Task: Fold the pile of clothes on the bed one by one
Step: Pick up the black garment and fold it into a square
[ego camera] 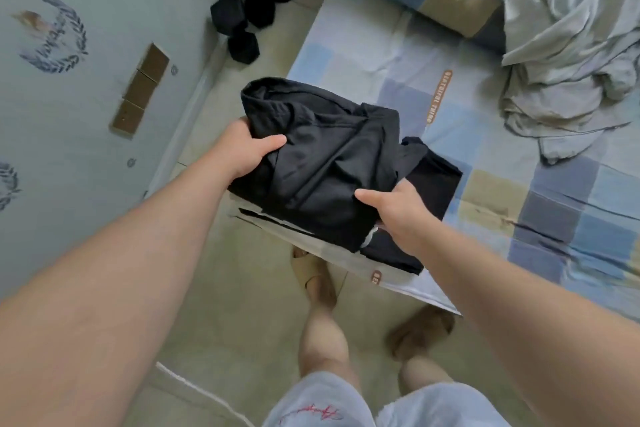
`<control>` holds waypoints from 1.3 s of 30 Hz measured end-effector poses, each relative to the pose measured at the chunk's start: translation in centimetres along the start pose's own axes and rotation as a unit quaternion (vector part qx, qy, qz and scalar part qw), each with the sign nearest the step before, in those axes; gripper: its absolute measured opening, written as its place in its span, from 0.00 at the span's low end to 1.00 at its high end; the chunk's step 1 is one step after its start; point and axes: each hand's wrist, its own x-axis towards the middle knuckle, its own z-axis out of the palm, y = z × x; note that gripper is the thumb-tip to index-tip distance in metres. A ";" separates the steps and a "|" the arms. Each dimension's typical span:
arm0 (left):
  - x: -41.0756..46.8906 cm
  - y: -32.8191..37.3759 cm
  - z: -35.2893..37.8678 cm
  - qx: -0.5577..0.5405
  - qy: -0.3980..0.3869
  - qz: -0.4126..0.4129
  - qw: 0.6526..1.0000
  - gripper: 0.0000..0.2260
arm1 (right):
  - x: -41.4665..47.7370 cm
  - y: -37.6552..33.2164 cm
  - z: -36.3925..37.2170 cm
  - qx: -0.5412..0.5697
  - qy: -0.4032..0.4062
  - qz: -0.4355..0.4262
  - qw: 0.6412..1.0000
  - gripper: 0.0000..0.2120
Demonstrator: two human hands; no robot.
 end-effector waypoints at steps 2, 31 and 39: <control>1.8 -1.9 -0.1 0.055 0.020 -0.029 0.998 0.28 | 1.0 0.6 1.6 -0.060 -0.009 0.085 0.995 0.27; -4.4 2.4 7.5 0.449 0.027 0.148 0.881 0.33 | -3.1 -3.2 -4.1 -0.516 0.029 -0.145 0.844 0.39; -12.1 12.9 15.1 0.433 0.007 0.210 0.876 0.33 | -12.7 -4.5 -17.1 -0.475 0.087 -0.111 0.869 0.35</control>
